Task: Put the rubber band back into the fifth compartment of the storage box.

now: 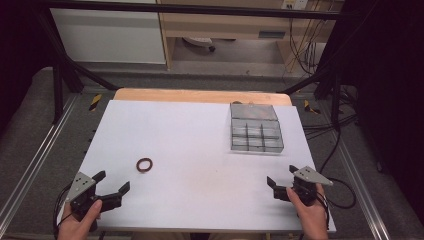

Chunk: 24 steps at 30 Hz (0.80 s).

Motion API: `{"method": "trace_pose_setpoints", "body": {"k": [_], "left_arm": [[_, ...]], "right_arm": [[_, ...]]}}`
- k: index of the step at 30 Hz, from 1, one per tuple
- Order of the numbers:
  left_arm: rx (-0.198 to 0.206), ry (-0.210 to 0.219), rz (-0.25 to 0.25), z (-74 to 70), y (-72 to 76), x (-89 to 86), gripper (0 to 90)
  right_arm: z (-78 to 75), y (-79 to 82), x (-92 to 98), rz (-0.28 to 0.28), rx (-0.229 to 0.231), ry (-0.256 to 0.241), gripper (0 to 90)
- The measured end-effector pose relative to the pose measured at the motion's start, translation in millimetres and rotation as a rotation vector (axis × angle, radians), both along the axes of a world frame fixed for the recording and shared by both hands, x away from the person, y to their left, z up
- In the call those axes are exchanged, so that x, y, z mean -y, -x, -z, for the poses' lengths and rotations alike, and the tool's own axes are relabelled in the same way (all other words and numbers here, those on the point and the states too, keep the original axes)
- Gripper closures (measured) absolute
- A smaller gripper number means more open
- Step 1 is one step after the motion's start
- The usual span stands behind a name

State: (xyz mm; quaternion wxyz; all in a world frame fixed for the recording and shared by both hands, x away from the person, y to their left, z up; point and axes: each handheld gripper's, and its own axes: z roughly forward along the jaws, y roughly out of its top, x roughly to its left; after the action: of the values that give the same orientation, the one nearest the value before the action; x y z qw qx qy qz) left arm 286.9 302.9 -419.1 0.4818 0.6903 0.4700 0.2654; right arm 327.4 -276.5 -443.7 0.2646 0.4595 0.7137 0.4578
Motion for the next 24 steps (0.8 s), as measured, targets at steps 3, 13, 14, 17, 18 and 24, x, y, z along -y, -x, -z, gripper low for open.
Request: {"method": "trace_pose_setpoints", "body": {"k": [3, 13, 14, 17, 18, 24], "left_arm": [[-0.004, -0.01, -0.001, 0.3, -0.6, 2.6, 5.6], [0.008, -0.017, 0.014, -2.5, -2.8, 11.9, 5.2], [0.007, -0.015, 0.01, -2.5, -4.8, 13.2, 5.2], [-0.005, -0.006, -0.003, -3.1, -10.4, 21.1, 6.5], [-0.006, -0.015, -0.005, -3.2, -11.1, 25.4, 6.4], [0.0, -0.031, 0.012, -7.2, -19.8, 40.0, 5.3]], "right_arm": [[-0.3, 0.5, -0.1, -0.002, -0.002, -0.005, 4.4], [-1.5, 1.6, -1.8, -0.01, 0.006, -0.008, 4.4], [-1.5, 1.6, -1.8, -0.01, 0.006, -0.008, 4.4], [-1.3, 1.1, -2.9, -0.018, 0.004, -0.012, 4.2], [-1.3, 0.5, -3.1, -0.015, 0.005, -0.008, 4.2], [-0.1, -1.6, -4.0, -0.006, 0.004, -0.004, 4.2]]}}
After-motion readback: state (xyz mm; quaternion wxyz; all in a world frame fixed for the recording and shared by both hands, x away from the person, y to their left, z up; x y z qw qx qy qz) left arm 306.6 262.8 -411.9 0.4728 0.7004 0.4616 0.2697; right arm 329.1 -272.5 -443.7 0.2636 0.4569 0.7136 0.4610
